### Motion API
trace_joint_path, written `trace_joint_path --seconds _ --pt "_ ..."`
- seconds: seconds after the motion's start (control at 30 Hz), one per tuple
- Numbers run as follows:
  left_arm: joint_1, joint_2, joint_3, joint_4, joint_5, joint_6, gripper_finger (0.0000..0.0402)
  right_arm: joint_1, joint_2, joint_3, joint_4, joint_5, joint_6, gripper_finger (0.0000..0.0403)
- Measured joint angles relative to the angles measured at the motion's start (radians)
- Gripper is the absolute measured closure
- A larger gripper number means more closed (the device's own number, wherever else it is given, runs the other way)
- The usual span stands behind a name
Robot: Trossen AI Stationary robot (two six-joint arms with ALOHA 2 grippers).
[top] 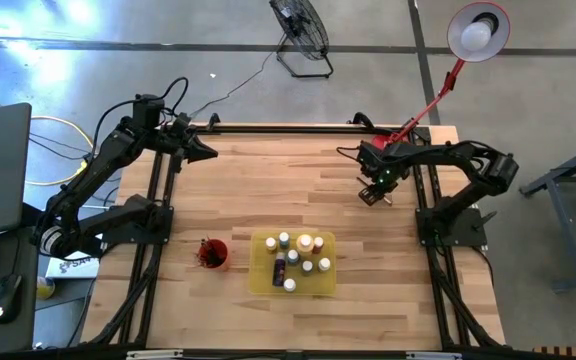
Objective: Pick & Place Paint Supplies
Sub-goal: Put the silver paintbrush into the orange cup
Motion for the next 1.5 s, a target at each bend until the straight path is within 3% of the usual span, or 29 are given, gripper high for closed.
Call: trace_joint_path --seconds 0.2,0.43,0.7,0.97,1.23,1.5 --pt "0.0 0.0 0.0 0.0 -0.01 0.0 0.0401 0.001 0.001 -0.002 -0.003 -0.06 0.001 0.035" --pt "0.0 0.0 0.0 0.0 -0.01 0.0 0.0401 0.002 0.001 -0.001 -0.007 -0.053 -0.004 0.0392" --pt "0.0 0.0 0.0 0.001 -0.01 0.0 0.0402 0.003 -0.031 -0.005 -0.027 -0.019 -0.008 0.0397" --pt "0.0 0.0 0.0 0.002 -0.01 0.0 0.0402 0.011 -0.19 -0.004 -0.088 0.018 0.002 0.0398" --pt "0.0 0.0 0.0 0.005 -0.009 0.0 0.0402 0.158 -0.344 -0.002 -0.088 0.114 0.109 0.0399" --pt "0.0 0.0 0.0 0.041 -0.009 -0.051 0.0402 0.342 -0.371 0.1 -0.125 0.311 0.215 0.0399"
